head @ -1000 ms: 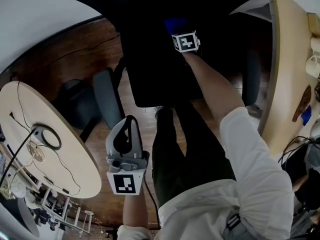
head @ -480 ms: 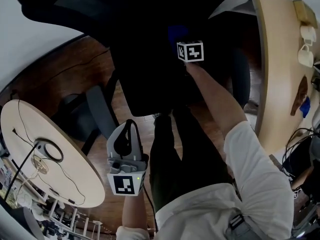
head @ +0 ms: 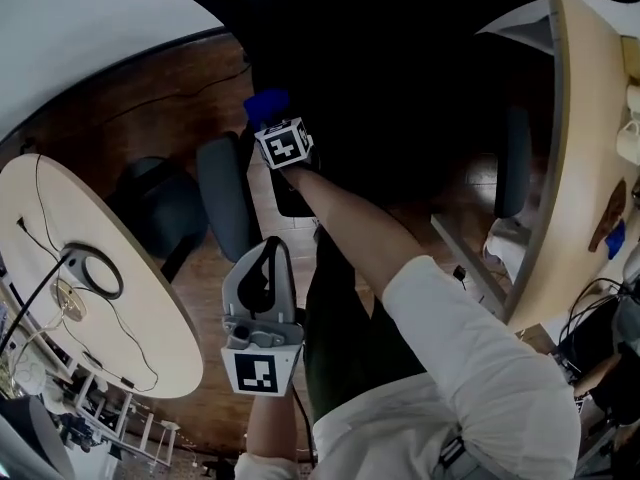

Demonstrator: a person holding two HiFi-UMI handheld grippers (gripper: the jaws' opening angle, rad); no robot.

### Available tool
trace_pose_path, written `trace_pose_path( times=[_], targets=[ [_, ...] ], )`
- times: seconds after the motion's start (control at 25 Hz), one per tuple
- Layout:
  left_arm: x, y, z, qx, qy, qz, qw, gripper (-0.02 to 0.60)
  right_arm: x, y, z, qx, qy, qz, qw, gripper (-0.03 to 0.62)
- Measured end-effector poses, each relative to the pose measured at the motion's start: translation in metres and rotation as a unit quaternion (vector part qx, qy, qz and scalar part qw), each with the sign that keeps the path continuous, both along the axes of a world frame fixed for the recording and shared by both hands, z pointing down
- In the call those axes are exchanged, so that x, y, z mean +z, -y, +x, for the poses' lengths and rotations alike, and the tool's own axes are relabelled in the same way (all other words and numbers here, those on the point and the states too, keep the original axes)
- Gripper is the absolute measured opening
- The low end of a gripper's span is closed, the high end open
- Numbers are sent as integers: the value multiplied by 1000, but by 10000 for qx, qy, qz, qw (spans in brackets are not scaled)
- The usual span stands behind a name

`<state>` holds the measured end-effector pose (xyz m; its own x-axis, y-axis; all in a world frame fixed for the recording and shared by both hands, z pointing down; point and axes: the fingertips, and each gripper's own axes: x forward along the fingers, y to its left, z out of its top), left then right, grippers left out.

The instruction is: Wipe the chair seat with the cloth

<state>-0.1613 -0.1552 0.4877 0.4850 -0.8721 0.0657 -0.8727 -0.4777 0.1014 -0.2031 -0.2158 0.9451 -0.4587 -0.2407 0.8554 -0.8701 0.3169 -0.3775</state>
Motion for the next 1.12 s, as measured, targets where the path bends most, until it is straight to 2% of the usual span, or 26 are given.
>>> trace_pose_path(
  times=[0.12, 0.2, 0.28, 0.44, 0.52, 0.56, 0.64, 0.72, 0.84, 0.92, 1.0, 1.12],
  targets=[
    [7, -3, -1, 0, -32, -5, 10000, -3, -5, 9, 15, 65, -9, 130, 9999, 89],
    [6, -3, 5, 56, -84, 5, 9999, -3, -8, 12, 51, 274, -97, 153, 9995, 89],
    [3, -3, 10, 140, -107, 20, 9998, -3, -23, 16, 110, 537, -378, 146, 9977, 89],
    [4, -2, 24, 316, -139, 29, 9994, -3, 6, 15, 290, 1024, -1474, 431, 9828, 87],
    [6, -2, 33, 379, -186, 34, 9991, -3, 14, 2, 363, 1342, -1764, 222, 9749, 89],
    [7, -1, 38, 386, -227, 27, 9990, -3, 13, -4, 390, 1476, -1882, 103, 9709, 87],
    [10, -1, 48, 338, -370, -92, 9987, -3, 1, -5, 416, 1691, -1942, 26, 9663, 87],
    [13, -3, 62, 305, -498, -259, 9980, -3, -5, -4, 417, 1779, -1873, 14, 9661, 87],
    [5, -7, 85, 616, -294, -12, 9977, -3, -8, -4, 413, 1891, -1761, 56, 9660, 87],
    [4, -12, 88, 695, -232, 37, 9973, -3, -23, -3, 387, 1866, -1449, 297, 9712, 88],
    [6, -16, 84, 676, -265, -2, 9974, -3, -56, -9, 326, 1727, -864, 585, 9794, 88],
    [3, -20, 81, 741, -427, -68, 9963, -3, -96, -43, 185, 1178, 49, 572, 9914, 89]
  ],
)
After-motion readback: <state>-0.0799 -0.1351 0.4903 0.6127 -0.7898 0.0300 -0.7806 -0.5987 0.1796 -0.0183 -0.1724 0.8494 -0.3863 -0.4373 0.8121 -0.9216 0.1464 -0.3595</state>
